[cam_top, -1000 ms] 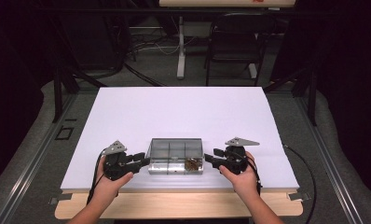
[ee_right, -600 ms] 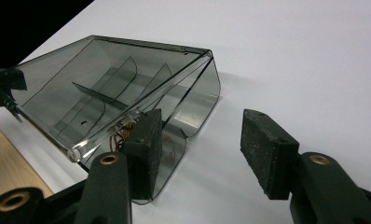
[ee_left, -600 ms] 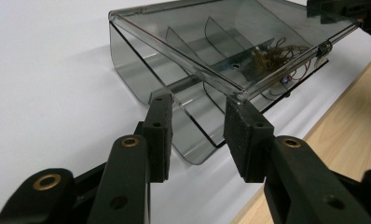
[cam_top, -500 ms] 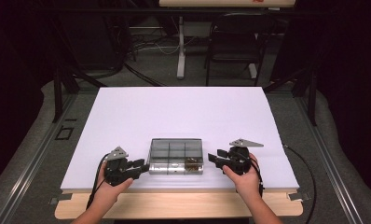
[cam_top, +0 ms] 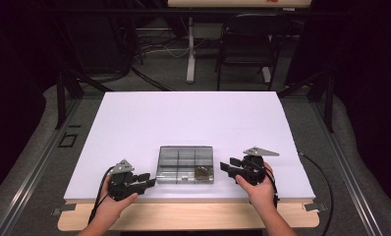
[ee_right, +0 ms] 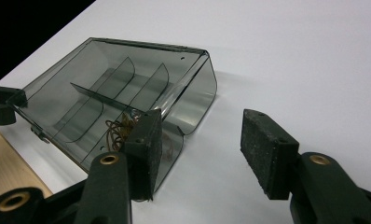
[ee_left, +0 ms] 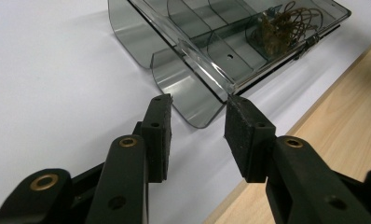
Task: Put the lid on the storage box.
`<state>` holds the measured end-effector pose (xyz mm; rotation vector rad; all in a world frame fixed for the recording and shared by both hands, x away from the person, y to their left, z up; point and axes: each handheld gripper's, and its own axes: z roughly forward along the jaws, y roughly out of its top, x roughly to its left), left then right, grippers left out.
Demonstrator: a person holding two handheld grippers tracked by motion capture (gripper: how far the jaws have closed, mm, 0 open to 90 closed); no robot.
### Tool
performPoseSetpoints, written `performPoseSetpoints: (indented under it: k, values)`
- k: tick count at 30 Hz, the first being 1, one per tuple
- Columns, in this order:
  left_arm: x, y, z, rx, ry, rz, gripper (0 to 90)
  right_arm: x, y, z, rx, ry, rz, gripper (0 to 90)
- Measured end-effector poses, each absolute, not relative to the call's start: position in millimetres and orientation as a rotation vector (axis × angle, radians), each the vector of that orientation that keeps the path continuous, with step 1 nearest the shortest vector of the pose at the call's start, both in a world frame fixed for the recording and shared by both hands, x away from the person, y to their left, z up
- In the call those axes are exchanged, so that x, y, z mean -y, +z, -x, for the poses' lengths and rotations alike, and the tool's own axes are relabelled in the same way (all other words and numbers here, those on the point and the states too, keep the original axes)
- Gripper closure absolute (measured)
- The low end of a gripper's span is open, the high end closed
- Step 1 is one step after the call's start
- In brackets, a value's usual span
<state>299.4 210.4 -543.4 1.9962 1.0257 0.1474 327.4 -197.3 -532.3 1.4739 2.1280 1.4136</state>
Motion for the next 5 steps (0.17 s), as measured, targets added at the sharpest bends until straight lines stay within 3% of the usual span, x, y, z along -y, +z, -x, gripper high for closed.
performPoseSetpoints:
  k: [5]
  values:
    - [-217.7, -541.7, -298.9, -1.039, 0.160, -1.968, 60.6, 200.0, -531.7, -327.3, -2.112, 1.404, -1.469, 48.6]
